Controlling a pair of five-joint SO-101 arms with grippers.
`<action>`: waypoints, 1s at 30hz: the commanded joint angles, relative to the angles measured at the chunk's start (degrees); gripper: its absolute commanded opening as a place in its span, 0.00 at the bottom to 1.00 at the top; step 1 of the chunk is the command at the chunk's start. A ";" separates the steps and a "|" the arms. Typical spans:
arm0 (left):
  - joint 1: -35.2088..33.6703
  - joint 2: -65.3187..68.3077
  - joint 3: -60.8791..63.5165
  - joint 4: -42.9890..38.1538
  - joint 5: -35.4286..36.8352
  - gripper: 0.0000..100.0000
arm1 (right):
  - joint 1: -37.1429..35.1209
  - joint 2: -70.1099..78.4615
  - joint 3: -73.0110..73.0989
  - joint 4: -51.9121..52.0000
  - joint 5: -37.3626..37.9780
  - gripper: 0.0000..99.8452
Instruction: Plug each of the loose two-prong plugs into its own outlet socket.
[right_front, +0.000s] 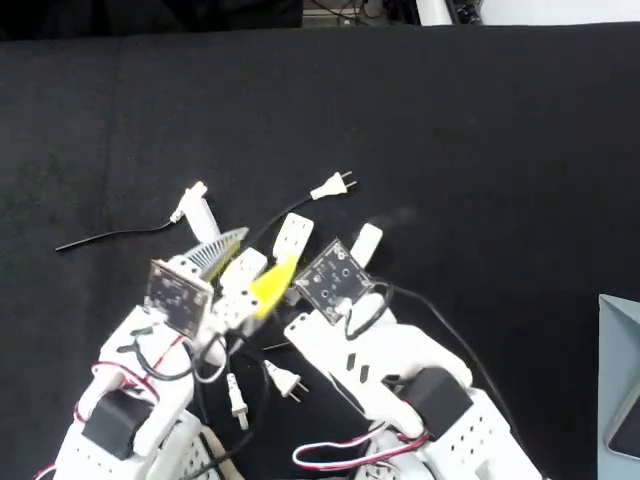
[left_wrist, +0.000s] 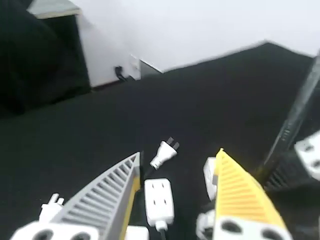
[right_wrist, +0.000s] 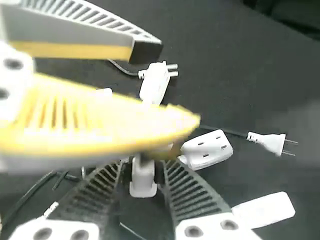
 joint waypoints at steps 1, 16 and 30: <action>3.47 -0.26 -3.21 2.37 -2.37 0.23 | -0.44 0.75 -0.92 -1.32 0.44 0.01; -21.23 -0.26 1.80 2.37 -2.02 0.23 | 9.85 10.33 -3.12 -8.26 3.34 0.01; -16.66 16.09 -6.90 7.82 -2.11 0.23 | 23.91 34.68 -15.60 -9.85 -1.58 0.01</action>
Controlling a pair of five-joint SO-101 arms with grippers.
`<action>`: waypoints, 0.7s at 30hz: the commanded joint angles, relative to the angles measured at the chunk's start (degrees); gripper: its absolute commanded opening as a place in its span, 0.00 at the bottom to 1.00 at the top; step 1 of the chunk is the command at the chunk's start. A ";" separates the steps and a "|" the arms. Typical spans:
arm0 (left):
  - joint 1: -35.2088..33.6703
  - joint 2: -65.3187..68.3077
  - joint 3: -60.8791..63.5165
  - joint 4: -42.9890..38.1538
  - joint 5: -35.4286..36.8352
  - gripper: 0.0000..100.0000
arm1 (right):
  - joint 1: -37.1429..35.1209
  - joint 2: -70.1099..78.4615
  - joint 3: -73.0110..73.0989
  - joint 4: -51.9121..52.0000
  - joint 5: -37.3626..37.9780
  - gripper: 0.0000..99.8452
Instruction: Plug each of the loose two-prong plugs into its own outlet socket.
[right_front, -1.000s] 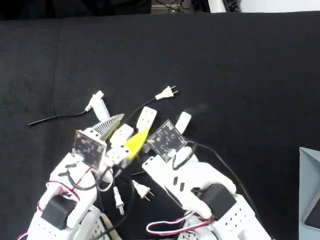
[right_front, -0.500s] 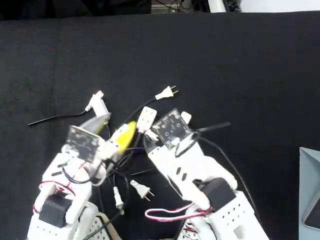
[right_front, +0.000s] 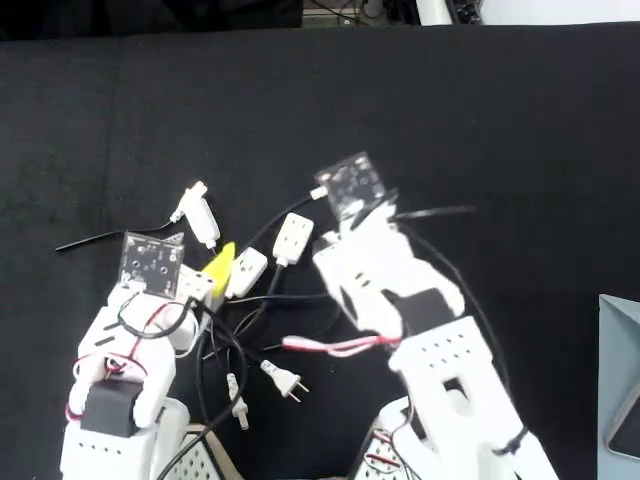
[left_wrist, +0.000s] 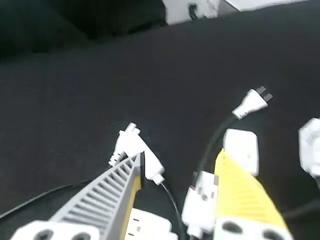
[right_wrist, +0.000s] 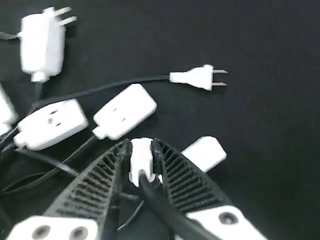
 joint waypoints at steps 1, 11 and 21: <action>3.38 12.13 -11.03 2.02 -0.09 0.24 | 3.69 2.42 -4.26 -1.23 -1.76 0.01; 10.68 52.13 -33.71 3.08 -0.26 0.24 | 15.30 3.03 -1.36 -1.23 -1.49 0.01; 14.02 82.99 -50.86 3.08 0.18 0.31 | 18.64 2.86 0.75 -1.14 -1.76 0.01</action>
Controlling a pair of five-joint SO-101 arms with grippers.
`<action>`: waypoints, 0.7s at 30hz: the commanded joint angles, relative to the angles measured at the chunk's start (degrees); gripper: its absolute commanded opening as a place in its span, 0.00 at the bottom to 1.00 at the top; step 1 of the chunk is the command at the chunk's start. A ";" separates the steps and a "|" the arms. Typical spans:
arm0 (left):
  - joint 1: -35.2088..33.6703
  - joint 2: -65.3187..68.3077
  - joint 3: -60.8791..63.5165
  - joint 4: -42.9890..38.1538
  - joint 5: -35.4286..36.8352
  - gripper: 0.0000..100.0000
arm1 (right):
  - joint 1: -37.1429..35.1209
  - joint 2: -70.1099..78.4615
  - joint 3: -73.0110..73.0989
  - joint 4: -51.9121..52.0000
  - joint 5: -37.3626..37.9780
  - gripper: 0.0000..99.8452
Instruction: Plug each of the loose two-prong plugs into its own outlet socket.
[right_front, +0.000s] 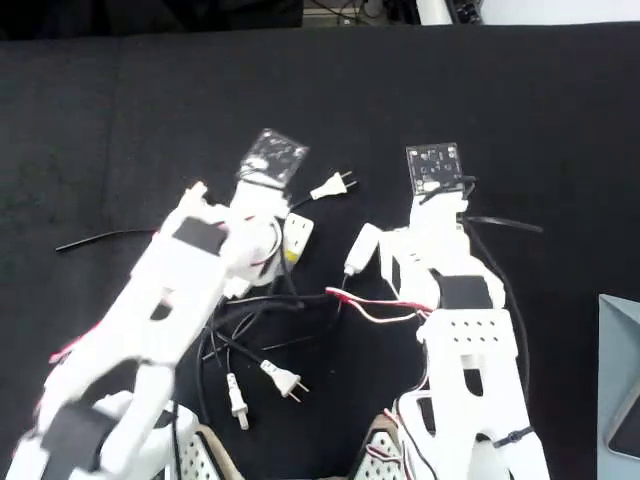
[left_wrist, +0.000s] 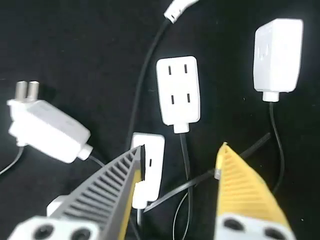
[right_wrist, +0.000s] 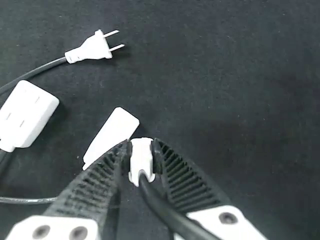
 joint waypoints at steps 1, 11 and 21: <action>0.40 8.44 -7.78 0.09 0.88 0.33 | 0.53 -0.31 -0.31 -1.14 -0.53 0.01; 0.22 23.74 -18.42 0.00 2.46 0.36 | 0.44 -0.31 0.66 -1.32 -0.53 0.01; 0.04 32.26 -22.20 0.00 -0.26 0.36 | 0.44 -0.31 0.75 -1.32 -0.53 0.01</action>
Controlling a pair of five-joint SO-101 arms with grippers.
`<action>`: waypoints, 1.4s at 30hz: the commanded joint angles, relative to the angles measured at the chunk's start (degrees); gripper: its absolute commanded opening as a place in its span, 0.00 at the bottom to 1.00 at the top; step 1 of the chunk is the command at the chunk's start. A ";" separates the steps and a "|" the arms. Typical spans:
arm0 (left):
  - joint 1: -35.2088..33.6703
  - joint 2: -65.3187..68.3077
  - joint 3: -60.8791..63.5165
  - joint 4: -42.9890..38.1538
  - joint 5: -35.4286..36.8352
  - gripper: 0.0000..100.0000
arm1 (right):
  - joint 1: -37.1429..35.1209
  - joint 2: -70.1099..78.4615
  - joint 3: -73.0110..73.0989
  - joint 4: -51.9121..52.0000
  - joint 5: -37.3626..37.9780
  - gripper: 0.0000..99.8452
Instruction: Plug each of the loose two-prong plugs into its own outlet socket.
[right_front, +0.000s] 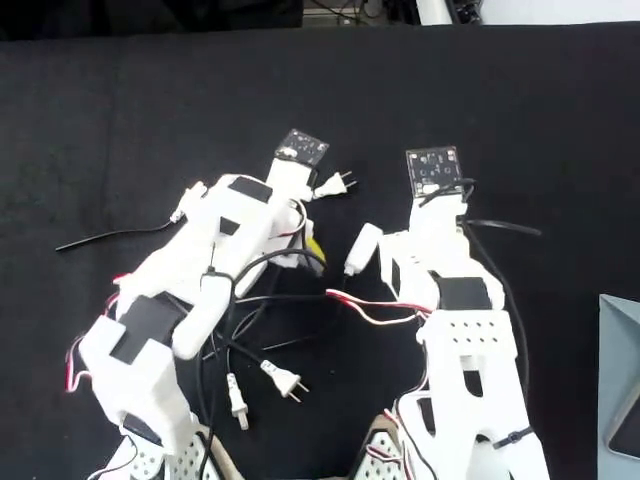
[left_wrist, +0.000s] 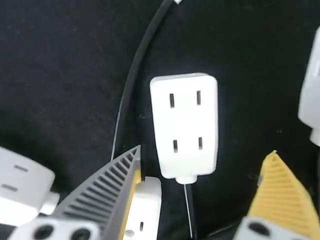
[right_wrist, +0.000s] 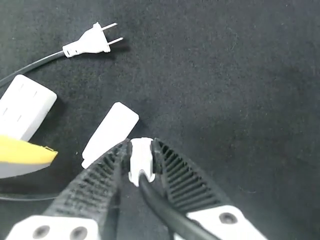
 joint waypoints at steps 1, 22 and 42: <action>-0.22 -0.09 -2.86 -0.09 -4.22 0.36 | 0.53 -0.31 -0.31 -1.14 -0.53 0.01; -0.48 -0.18 3.30 -1.58 -21.71 0.14 | 0.44 -0.31 -0.31 -1.05 -0.53 0.01; -1.19 -18.46 18.77 -2.11 -38.33 0.31 | -3.60 -0.31 -0.13 -1.05 -0.53 0.01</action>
